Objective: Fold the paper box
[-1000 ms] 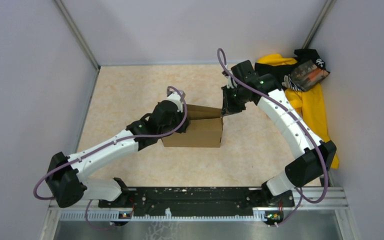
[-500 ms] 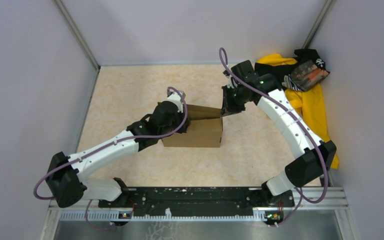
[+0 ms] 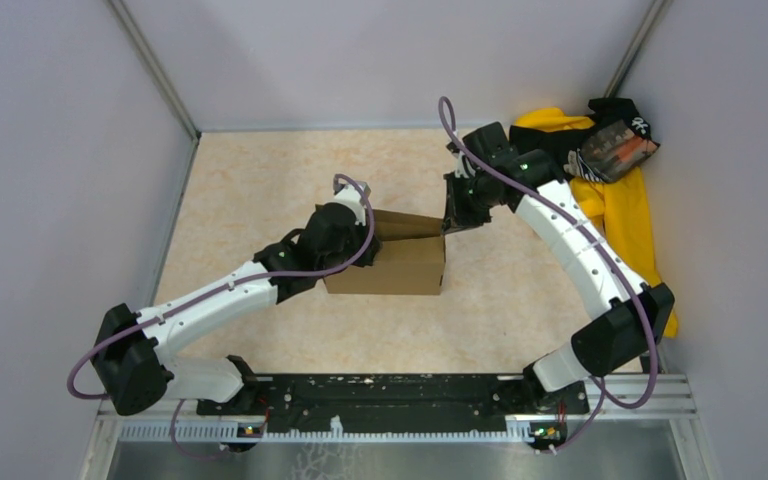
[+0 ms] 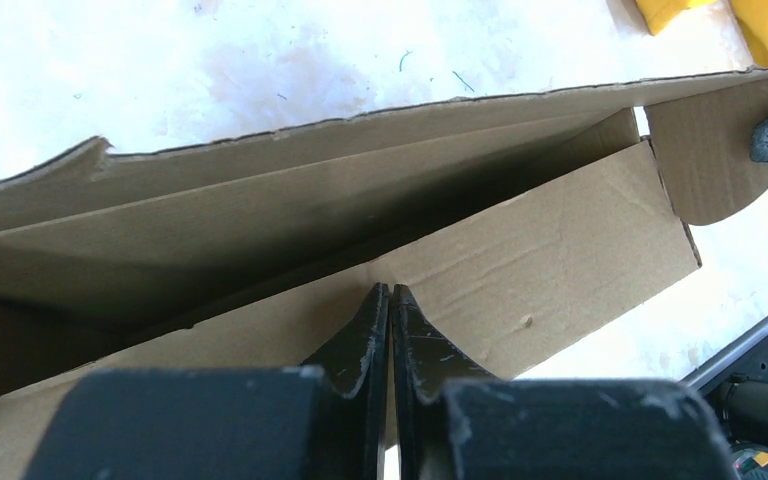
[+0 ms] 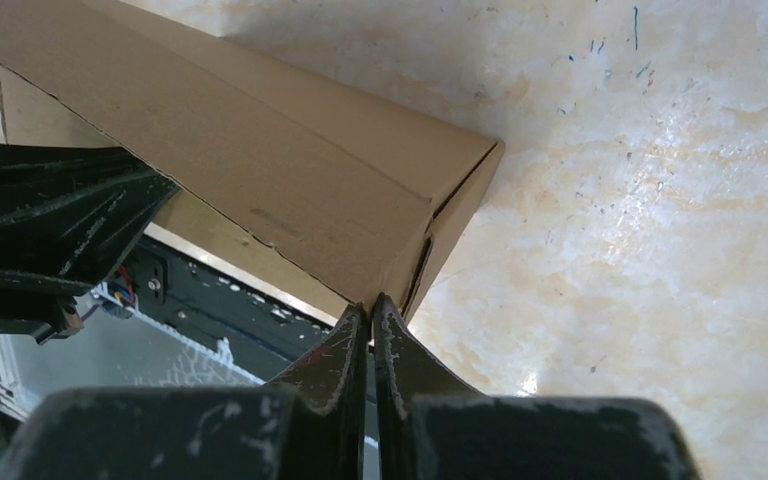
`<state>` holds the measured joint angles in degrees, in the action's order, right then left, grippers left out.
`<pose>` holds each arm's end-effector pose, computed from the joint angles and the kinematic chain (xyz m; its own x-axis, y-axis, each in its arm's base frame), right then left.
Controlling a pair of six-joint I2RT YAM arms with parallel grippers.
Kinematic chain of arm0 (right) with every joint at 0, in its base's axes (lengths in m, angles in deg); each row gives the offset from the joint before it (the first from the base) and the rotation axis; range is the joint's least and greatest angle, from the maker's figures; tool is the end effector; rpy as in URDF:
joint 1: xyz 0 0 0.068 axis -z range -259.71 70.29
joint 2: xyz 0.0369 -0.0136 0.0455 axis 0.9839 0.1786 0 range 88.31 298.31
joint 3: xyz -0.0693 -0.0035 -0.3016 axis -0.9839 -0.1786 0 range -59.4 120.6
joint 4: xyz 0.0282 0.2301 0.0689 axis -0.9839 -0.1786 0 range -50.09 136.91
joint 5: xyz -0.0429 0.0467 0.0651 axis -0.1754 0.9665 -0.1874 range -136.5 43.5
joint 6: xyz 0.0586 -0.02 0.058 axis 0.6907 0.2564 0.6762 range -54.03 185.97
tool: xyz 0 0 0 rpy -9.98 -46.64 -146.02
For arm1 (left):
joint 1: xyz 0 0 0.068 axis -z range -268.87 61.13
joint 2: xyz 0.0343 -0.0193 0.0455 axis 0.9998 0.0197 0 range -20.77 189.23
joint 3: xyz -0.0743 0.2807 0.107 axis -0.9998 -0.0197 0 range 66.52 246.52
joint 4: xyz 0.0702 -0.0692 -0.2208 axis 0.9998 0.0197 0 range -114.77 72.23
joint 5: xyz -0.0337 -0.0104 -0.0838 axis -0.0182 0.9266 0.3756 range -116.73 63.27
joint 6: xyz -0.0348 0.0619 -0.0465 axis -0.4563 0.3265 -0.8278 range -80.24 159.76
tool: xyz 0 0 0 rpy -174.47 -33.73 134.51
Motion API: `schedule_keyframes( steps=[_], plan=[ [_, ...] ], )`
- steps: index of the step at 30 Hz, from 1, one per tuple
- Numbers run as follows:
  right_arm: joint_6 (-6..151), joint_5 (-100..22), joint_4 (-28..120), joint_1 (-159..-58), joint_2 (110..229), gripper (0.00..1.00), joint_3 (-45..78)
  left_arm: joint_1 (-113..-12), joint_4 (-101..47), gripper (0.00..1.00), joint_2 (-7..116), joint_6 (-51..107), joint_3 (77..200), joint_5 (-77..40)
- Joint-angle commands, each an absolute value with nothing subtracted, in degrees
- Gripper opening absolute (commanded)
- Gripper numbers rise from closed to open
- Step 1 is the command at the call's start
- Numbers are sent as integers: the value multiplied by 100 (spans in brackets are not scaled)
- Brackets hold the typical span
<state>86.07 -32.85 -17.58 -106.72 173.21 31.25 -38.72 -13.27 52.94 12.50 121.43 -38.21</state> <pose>0.2468 0.1456 0.3710 -0.9044 -0.0861 -0.4180 -0.2551 0.8943 0.3677 0.1996 -0.2159 0.3136 -0.5815 -0.0037 -0.8136 0.4228 0.8530 -0.3061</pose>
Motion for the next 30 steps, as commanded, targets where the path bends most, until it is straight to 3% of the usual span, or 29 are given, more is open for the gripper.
schedule_keyframes(
  steps=[1,17,30],
  plan=[
    [8481,-2941,-1659,-10810,17062,0,3044,-3737,-642,8,5465,1173,11861,-3528],
    [8118,-3309,-1892,-10812,16968,0,2968,-3719,-535,8,5465,1138,11873,-3648],
    [8168,-3236,-1511,-10863,16467,0,2166,-3702,-488,8,5415,1102,11864,-3738]
  ],
)
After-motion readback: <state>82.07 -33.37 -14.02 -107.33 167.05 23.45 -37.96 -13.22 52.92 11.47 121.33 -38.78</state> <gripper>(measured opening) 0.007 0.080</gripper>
